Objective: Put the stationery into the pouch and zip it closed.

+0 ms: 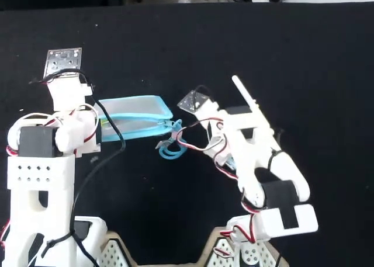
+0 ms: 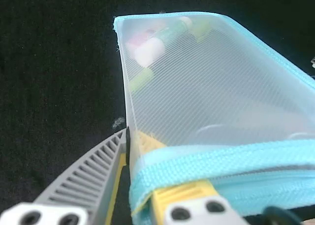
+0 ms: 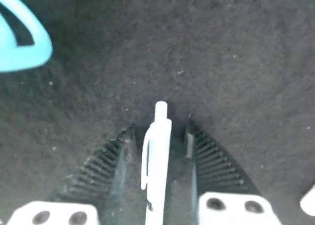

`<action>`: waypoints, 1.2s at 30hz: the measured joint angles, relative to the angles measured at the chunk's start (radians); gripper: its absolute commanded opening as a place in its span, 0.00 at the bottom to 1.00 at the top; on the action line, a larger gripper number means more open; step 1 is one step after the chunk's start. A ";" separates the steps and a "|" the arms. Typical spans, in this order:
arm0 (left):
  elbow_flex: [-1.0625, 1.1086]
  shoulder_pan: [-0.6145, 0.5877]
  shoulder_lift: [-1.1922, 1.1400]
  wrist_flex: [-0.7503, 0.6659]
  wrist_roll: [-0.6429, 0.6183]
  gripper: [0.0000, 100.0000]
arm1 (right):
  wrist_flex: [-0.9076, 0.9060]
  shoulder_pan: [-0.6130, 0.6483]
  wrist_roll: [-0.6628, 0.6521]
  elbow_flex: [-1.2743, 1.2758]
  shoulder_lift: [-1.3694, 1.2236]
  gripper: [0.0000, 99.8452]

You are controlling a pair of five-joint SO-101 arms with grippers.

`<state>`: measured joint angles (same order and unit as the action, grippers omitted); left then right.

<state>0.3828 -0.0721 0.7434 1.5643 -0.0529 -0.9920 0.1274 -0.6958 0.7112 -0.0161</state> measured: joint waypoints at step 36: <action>0.009 0.000 0.000 -0.002 0.000 0.03 | -0.270 0.525 0.552 -0.311 1.252 0.01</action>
<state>0.3920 -0.0721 0.7434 1.5627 -0.0529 -1.2620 0.6521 -0.1435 0.3997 1.2359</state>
